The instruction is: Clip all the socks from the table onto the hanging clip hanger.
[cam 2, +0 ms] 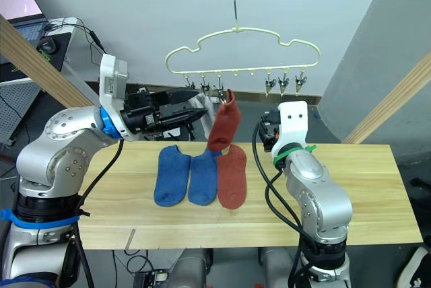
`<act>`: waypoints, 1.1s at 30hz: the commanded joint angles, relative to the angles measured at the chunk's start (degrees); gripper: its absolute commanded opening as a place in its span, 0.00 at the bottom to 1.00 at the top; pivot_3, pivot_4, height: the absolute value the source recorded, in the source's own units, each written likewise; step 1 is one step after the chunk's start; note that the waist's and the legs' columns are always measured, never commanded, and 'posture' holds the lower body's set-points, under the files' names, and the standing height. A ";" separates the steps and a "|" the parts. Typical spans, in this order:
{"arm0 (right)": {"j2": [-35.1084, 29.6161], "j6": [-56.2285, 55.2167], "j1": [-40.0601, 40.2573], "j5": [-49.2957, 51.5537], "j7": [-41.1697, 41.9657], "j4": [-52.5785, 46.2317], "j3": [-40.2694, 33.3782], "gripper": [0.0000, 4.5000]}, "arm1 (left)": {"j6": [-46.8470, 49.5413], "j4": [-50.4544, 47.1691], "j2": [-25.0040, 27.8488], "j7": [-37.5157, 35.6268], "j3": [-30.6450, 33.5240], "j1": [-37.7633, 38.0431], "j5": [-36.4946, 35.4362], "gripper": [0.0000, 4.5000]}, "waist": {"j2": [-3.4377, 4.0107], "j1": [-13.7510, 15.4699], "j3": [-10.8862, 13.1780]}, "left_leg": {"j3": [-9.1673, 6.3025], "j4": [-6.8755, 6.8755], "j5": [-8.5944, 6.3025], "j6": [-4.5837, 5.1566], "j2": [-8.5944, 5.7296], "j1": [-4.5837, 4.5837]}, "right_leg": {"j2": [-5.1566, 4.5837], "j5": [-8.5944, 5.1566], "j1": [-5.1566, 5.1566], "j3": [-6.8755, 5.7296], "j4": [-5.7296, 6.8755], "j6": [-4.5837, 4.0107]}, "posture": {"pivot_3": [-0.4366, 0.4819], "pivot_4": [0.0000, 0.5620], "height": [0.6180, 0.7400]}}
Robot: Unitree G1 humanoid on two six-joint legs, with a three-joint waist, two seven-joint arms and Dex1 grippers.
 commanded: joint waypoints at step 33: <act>3.38 -5.39 -16.08 1.72 -0.20 12.43 -5.07 0.53 | -0.73 -0.67 -0.63 0.52 0.39 -3.43 2.23 0.56 | 0.01 0.02 -0.02 | -0.10 0.11 0.31 0.03 -0.02 0.11 | 0.00 0.02 -0.10 -0.06 0.76 -0.04 | 0.58 0.44 1.00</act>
